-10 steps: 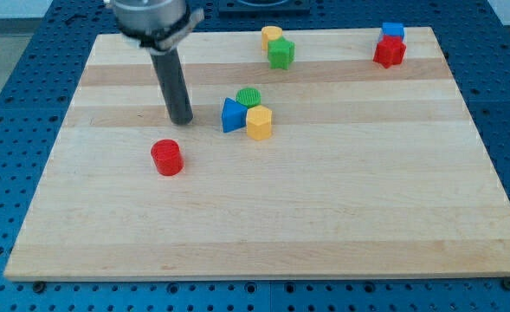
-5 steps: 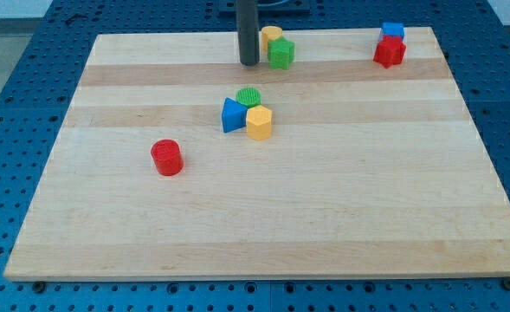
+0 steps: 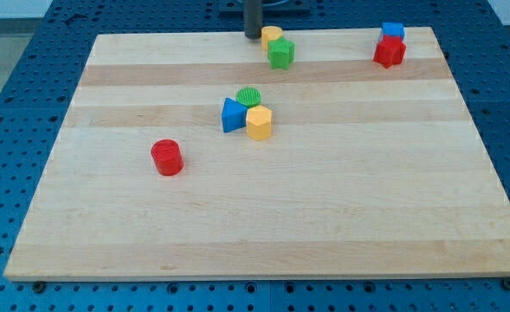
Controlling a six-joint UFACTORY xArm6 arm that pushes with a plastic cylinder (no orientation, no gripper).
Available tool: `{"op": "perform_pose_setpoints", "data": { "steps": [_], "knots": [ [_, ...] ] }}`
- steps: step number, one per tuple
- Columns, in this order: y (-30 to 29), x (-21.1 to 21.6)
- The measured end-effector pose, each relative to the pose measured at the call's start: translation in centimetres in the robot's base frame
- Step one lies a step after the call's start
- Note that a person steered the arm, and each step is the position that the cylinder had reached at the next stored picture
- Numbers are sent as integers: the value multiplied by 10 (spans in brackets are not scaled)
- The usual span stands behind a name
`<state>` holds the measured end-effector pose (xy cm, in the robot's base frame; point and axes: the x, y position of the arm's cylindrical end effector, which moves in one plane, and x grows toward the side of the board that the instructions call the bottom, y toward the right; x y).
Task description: Slide the yellow heart along with green star slightly down
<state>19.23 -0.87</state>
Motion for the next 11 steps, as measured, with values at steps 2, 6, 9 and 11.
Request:
{"op": "perform_pose_setpoints", "data": {
  "steps": [2,6,9,11],
  "knots": [
    [2,47],
    [-1,12],
    [66,2],
    [53,6]
  ]
}}
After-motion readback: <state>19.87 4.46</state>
